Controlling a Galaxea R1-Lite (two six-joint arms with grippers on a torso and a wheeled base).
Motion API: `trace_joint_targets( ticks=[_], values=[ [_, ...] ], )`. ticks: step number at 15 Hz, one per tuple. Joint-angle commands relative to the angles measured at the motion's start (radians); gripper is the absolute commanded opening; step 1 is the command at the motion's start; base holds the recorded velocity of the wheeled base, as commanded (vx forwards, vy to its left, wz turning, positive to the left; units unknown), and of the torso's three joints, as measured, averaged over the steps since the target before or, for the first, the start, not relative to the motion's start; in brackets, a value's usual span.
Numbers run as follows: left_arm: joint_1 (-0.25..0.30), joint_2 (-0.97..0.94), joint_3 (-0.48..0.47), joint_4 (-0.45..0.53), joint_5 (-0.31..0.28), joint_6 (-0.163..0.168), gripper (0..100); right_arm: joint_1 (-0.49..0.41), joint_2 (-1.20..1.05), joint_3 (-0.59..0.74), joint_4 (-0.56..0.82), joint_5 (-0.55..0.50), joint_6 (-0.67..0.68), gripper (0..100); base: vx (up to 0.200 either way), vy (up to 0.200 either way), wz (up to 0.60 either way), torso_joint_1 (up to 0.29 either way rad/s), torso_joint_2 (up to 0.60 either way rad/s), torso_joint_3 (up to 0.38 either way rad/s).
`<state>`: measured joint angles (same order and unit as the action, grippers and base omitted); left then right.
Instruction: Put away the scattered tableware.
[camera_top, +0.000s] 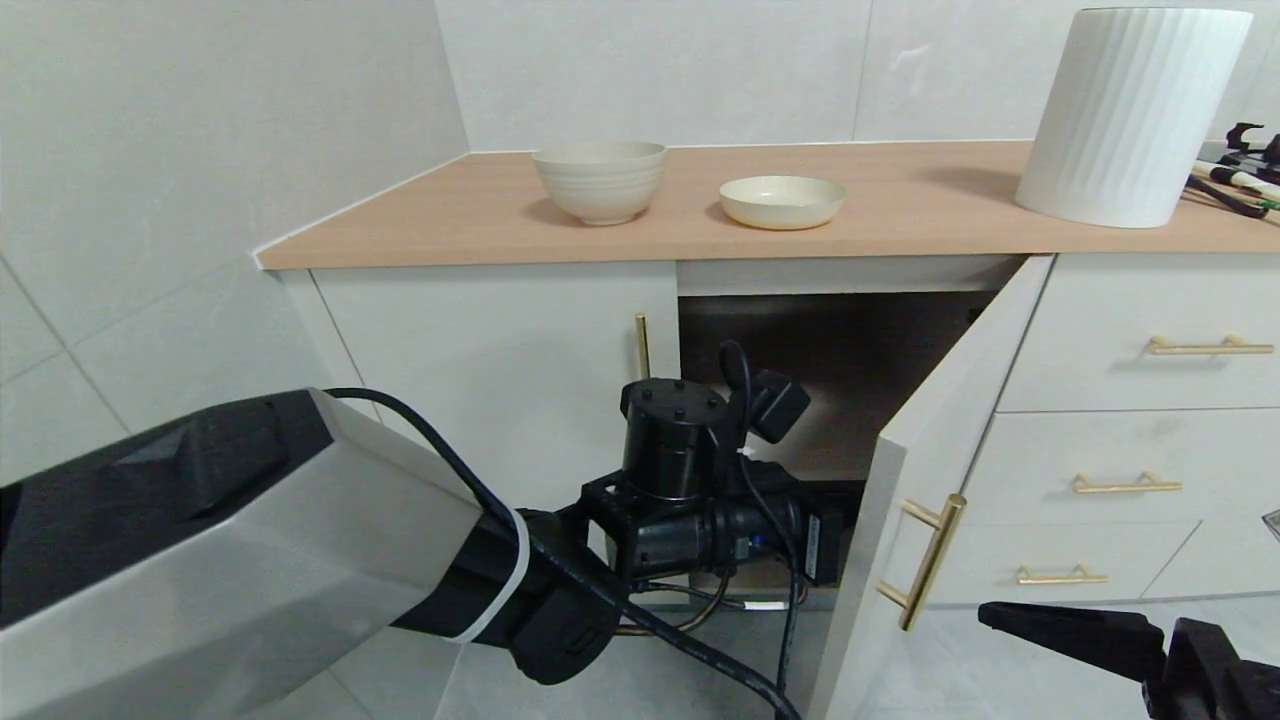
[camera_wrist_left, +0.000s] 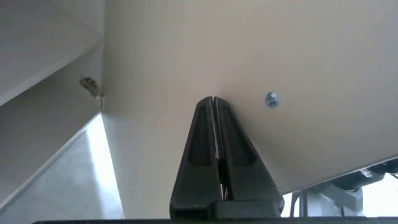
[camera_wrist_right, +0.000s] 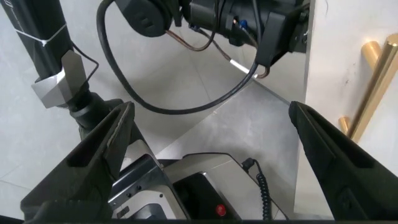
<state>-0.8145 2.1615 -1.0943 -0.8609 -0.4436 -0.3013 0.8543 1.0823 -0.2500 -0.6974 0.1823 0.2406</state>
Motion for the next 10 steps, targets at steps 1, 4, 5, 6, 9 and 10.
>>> trace_joint_targets(
  ticks=[1,4,5,6,9,10],
  values=[
    [0.011,-0.002,0.034,-0.004,0.008,0.001,0,-0.001,0.005,0.001,-0.001,0.000,0.000,100,0.000,0.000,0.00,0.000,0.00,0.000],
    [0.020,0.004,0.040,-0.003,0.008,-0.001,0,-0.001,0.005,0.001,-0.001,0.000,0.000,100,0.000,0.000,0.00,0.000,0.00,0.000],
    [0.020,0.006,0.036,-0.003,0.008,-0.001,0,-0.001,0.005,0.001,-0.001,0.000,0.000,100,-0.200,0.000,0.00,0.002,0.00,0.012],
    [0.020,0.014,0.031,-0.003,0.008,-0.001,0,-0.001,0.005,0.001,-0.001,0.000,0.000,100,-0.200,0.000,0.00,-0.002,0.00,0.007],
    [0.032,0.049,-0.007,-0.001,0.008,-0.002,0,-0.001,0.007,0.001,0.001,0.000,0.000,100,0.000,0.000,0.00,0.000,0.00,0.000],
    [0.034,0.063,-0.016,-0.001,0.010,-0.002,0,-0.001,0.005,0.001,-0.001,0.000,0.000,100,0.000,0.000,0.00,0.000,0.00,0.000]
  ],
)
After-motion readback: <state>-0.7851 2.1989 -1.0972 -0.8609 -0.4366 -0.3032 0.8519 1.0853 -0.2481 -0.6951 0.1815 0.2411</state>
